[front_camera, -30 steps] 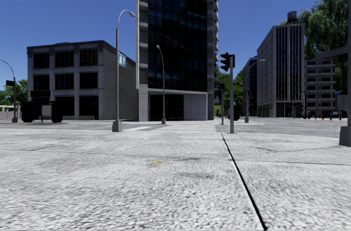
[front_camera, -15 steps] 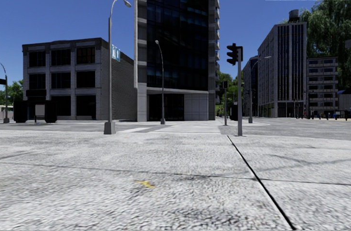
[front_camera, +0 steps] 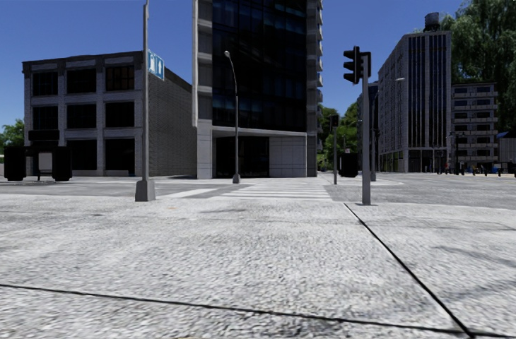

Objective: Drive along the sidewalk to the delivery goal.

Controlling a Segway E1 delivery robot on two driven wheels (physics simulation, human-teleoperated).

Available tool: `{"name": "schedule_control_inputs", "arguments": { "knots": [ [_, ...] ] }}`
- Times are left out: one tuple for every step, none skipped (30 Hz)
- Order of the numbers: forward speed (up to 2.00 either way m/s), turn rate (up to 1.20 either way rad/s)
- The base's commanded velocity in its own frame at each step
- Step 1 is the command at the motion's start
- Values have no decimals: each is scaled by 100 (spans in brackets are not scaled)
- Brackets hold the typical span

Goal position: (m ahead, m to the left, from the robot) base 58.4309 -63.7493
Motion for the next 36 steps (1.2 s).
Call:
{"name": "schedule_control_inputs", "arguments": {
  "knots": [
    [198, -22],
    [198, -22],
    [198, -22],
    [198, -22],
    [198, -22],
    [198, -22],
    [198, -22],
    [198, -22],
    [198, -22],
    [198, -22],
    [198, -22],
    [198, -22],
    [198, -22],
    [198, -22],
    [198, -22],
    [198, -22],
    [198, -22],
    [198, -22],
    [198, -22],
    [198, -22],
    [198, -22],
    [198, -22],
    [198, -22],
    [198, -22],
    [198, -22],
    [198, -22],
    [198, -22],
    [198, -22],
    [198, -22],
    [198, -22],
    [198, -22],
    [198, -22],
    [198, -22],
    [198, -22],
    [198, -22],
    [198, -22]
  ]
}}
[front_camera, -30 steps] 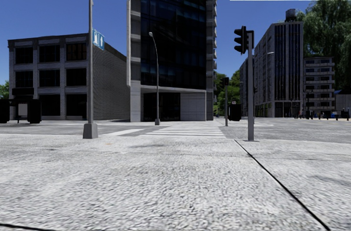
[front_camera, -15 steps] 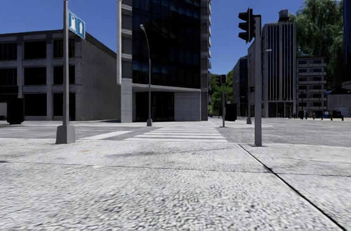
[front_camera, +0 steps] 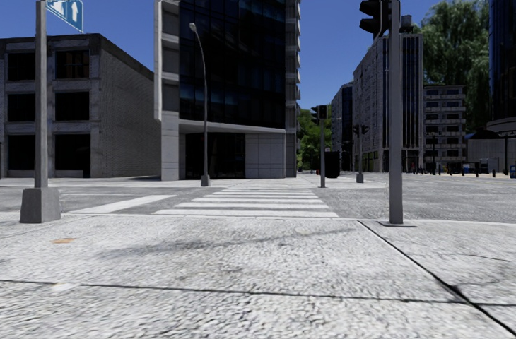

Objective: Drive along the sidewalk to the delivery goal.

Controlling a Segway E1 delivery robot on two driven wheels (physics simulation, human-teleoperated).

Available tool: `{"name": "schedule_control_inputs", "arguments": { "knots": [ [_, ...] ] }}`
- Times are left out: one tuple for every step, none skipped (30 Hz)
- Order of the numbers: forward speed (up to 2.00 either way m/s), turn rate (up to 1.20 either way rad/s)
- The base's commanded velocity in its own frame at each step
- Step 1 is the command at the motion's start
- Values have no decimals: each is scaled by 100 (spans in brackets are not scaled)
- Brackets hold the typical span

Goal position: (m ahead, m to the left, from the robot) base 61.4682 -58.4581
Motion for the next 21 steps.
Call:
{"name": "schedule_control_inputs", "arguments": {
  "knots": [
    [198, -22],
    [198, -22],
    [198, -22],
    [198, -22],
    [198, -22],
    [198, -22],
    [198, -22],
    [198, -22],
    [198, -22],
    [198, -22],
    [198, -22],
    [198, -22],
    [198, -22],
    [198, -22],
    [198, -22],
    [198, -22],
    [198, -22],
    [198, -22],
    [198, -22],
    [198, -22],
    [198, -22]
  ]
}}
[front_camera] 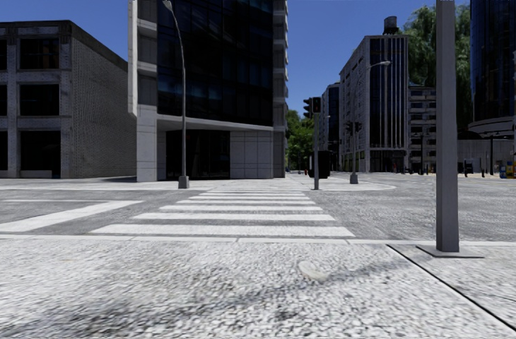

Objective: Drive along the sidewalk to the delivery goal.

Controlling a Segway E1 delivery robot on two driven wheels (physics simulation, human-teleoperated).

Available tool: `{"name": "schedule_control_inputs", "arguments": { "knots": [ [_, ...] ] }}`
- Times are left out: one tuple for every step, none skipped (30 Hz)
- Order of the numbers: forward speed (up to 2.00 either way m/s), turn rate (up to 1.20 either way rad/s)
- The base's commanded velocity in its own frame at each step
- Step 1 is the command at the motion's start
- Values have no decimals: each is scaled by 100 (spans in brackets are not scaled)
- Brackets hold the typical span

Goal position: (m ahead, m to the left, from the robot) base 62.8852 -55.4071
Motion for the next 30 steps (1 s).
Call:
{"name": "schedule_control_inputs", "arguments": {
  "knots": [
    [198, -22],
    [198, -22],
    [198, -22],
    [198, -22],
    [198, -22],
    [198, -22],
    [198, -22],
    [198, -22],
    [198, -22],
    [198, -22],
    [198, -22],
    [198, -22],
    [198, -22],
    [198, -22],
    [198, -22],
    [198, -22],
    [198, -22],
    [198, -22],
    [198, -22],
    [198, -19],
    [198, 0],
    [198, 0],
    [198, 0],
    [198, 0],
    [198, 0],
    [198, 0],
    [198, 0],
    [198, 0],
    [198, 0],
    [198, 0]
  ]
}}
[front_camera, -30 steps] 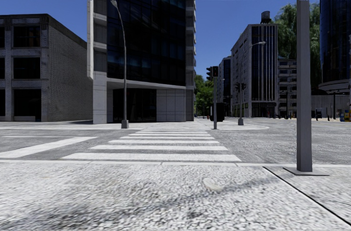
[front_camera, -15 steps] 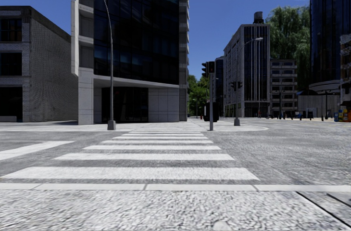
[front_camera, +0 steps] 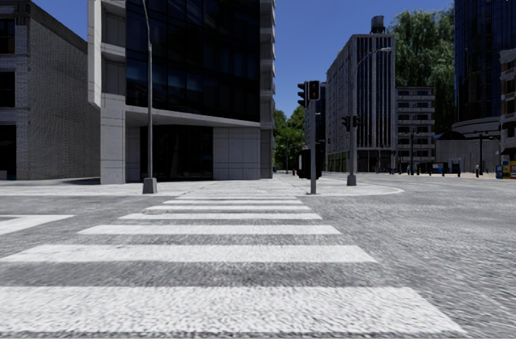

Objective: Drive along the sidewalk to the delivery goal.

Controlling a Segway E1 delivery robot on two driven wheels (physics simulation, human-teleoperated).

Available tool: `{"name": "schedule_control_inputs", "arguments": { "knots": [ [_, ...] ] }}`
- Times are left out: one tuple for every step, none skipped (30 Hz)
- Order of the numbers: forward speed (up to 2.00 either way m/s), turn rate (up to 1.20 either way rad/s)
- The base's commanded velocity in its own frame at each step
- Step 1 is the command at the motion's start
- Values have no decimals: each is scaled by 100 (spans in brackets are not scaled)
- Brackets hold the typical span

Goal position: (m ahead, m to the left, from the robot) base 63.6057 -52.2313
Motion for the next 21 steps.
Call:
{"name": "schedule_control_inputs", "arguments": {
  "knots": [
    [198, 0],
    [198, 0],
    [189, 0],
    [173, 0],
    [163, 0],
    [150, 0],
    [150, 0],
    [141, 0],
    [139, 0],
    [138, 0],
    [138, 0],
    [138, 0],
    [138, 0],
    [138, 0],
    [138, 0],
    [138, 0],
    [138, 0],
    [138, 0],
    [138, 0],
    [138, 0],
    [139, 0]
  ]
}}
